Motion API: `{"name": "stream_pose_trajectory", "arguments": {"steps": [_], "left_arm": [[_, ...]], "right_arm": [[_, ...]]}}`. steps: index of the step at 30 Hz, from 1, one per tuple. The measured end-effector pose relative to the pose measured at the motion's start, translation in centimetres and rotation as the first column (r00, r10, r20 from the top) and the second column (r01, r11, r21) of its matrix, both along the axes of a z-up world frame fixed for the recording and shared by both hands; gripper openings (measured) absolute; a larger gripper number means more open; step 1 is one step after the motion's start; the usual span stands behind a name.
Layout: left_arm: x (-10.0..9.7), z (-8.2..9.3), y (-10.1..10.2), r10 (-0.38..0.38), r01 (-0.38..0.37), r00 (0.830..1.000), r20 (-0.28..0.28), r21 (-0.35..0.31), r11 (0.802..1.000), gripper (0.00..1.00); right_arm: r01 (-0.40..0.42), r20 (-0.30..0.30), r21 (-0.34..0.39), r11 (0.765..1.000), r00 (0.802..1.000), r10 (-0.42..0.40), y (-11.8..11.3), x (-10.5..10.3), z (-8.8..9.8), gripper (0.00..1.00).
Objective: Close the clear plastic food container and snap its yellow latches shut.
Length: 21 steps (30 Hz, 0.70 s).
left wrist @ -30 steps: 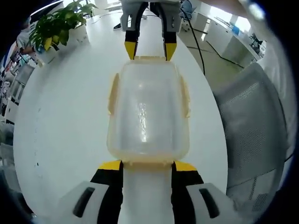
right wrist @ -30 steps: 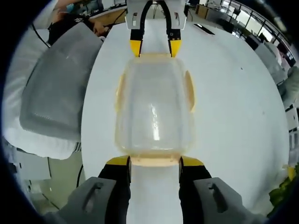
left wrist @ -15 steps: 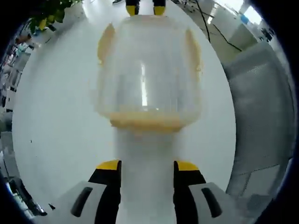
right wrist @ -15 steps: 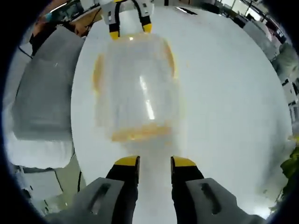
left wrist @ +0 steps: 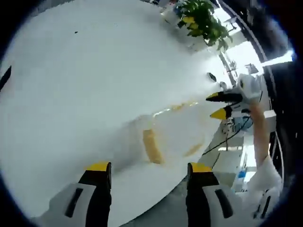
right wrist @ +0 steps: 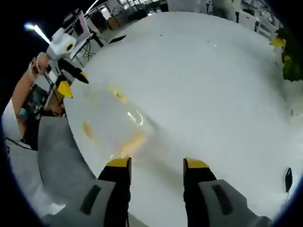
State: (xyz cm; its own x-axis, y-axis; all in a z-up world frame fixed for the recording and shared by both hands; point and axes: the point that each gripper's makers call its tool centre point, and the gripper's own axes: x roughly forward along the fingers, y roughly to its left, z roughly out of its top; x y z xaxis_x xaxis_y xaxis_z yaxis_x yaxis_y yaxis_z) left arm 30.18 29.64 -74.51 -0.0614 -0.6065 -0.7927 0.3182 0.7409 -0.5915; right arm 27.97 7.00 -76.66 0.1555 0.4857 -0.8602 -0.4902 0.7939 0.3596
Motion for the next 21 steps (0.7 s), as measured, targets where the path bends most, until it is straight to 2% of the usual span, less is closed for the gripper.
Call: {"name": "stream_pose_trajectory", "arguments": {"steps": [1, 3, 5, 6, 7, 8, 9, 10, 14, 18, 19, 21], "left_arm": [[0.0, 0.3, -0.7, 0.049, -0.049, 0.998, -0.030, -0.031, 0.998, 0.56], [-0.2, 0.3, -1.1, 0.076, -0.079, 0.995, -0.060, -0.035, 0.996, 0.53], [-0.5, -0.3, -1.2, 0.067, -0.068, 0.996, -0.064, -0.010, 0.998, 0.52], [0.7, -0.6, -0.6, 0.068, -0.068, 0.995, -0.074, 0.003, 0.998, 0.52], [0.7, -0.8, -0.5, 0.063, -0.062, 0.995, -0.075, 0.017, 0.998, 0.53], [-0.3, -1.2, -1.0, 0.066, -0.064, 0.995, -0.073, 0.031, 0.997, 0.54], [-0.3, -1.4, -1.1, 0.076, -0.073, 0.994, -0.078, 0.038, 0.997, 0.54], [-0.8, -1.7, -1.5, 0.085, -0.082, 0.993, -0.078, 0.045, 0.996, 0.54], [-0.4, -2.0, -2.5, 0.156, -0.154, 0.984, -0.086, 0.034, 0.988, 0.53], [-0.4, -2.1, -3.3, 0.148, -0.145, 0.985, -0.083, 0.045, 0.988, 0.50], [-0.4, -2.2, -3.4, 0.135, -0.131, 0.988, -0.070, 0.051, 0.990, 0.47], [-0.4, -2.9, -3.1, 0.115, -0.110, 0.992, -0.046, 0.095, 0.989, 0.40]], "right_arm": [[0.006, -0.013, 0.018, 1.000, 1.000, -0.005, 0.4, -0.2, 0.2, 0.39], [0.019, -0.042, 0.079, 0.997, 0.999, -0.016, 1.4, -0.6, 0.7, 0.37], [0.057, -0.069, 0.131, 0.990, 0.996, -0.048, 2.1, -0.7, 1.1, 0.40], [0.074, -0.087, 0.154, 0.985, 0.994, -0.061, 2.4, -0.8, 1.3, 0.42], [0.128, -0.138, 0.180, 0.975, 0.985, -0.103, 2.6, -1.0, 1.5, 0.44], [0.142, -0.152, 0.189, 0.972, 0.982, -0.114, 2.7, -1.0, 1.6, 0.45], [0.177, -0.184, 0.218, 0.960, 0.973, -0.137, 3.0, -1.0, 1.7, 0.45], [0.197, -0.195, 0.234, 0.952, 0.969, -0.153, 3.1, -0.8, 1.8, 0.45], [0.292, -0.234, 0.259, 0.921, 0.944, -0.233, 3.2, -0.2, 1.5, 0.43], [0.270, -0.248, 0.260, 0.927, 0.947, -0.206, 3.8, -0.6, 1.0, 0.40], [0.244, -0.252, 0.266, 0.932, 0.951, -0.177, 4.1, -0.8, 0.9, 0.40], [0.234, -0.271, 0.259, 0.937, 0.949, -0.162, 4.5, -1.1, 0.4, 0.41]]}}
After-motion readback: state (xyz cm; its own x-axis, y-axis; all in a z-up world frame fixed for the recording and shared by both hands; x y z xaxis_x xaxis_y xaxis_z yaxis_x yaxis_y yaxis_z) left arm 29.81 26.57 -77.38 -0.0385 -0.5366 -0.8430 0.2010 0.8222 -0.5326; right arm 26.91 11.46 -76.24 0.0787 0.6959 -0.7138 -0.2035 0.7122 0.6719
